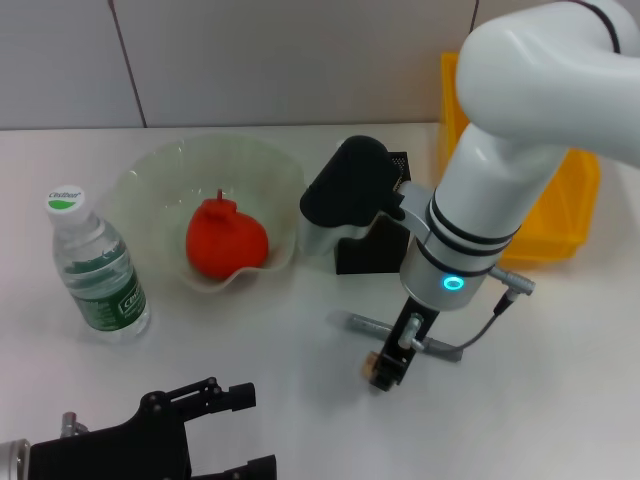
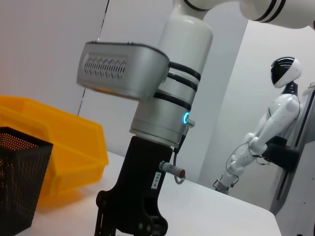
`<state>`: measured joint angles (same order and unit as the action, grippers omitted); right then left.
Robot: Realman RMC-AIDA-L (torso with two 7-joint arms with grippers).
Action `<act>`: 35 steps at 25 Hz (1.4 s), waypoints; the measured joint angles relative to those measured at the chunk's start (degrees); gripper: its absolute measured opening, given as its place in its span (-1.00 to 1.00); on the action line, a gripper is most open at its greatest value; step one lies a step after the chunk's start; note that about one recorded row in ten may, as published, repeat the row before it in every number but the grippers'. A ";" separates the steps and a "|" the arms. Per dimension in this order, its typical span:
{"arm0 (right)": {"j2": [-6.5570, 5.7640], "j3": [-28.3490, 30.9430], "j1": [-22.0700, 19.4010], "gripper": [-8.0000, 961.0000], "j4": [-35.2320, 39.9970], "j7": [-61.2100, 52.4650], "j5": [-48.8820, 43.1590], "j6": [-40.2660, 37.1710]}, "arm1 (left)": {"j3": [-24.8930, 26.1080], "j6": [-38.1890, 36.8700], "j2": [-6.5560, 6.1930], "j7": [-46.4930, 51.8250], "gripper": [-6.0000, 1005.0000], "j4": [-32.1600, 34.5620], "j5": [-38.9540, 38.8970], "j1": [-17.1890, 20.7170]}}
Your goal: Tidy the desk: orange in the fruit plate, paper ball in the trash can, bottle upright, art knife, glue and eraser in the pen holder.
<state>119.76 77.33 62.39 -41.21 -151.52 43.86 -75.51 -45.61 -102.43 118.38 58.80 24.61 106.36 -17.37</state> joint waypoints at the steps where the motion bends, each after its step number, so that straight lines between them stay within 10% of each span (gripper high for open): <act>1: -0.16 0.43 -0.51 -0.40 -1.29 0.31 0.00 -0.08 | 0.00 0.00 0.00 0.00 0.60 0.00 0.00 0.00; 10: -0.94 19.66 -7.73 -0.39 -17.28 8.77 -0.89 -6.86 | 0.00 -0.15 -0.08 0.27 0.60 0.00 -0.27 -0.41; 20: -2.62 34.11 -6.22 -0.32 -23.74 8.33 -8.54 -9.98 | 0.00 -0.31 -0.09 0.79 0.60 0.00 -0.28 -1.20; 35: -1.86 35.55 -3.98 -0.20 -17.77 8.88 -14.18 -2.48 | 0.64 -0.94 -0.26 1.50 0.60 0.03 -0.48 -1.62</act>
<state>117.90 112.88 58.41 -58.98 -142.63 29.67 -77.99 -44.98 -103.37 118.12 60.30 24.64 105.88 -18.98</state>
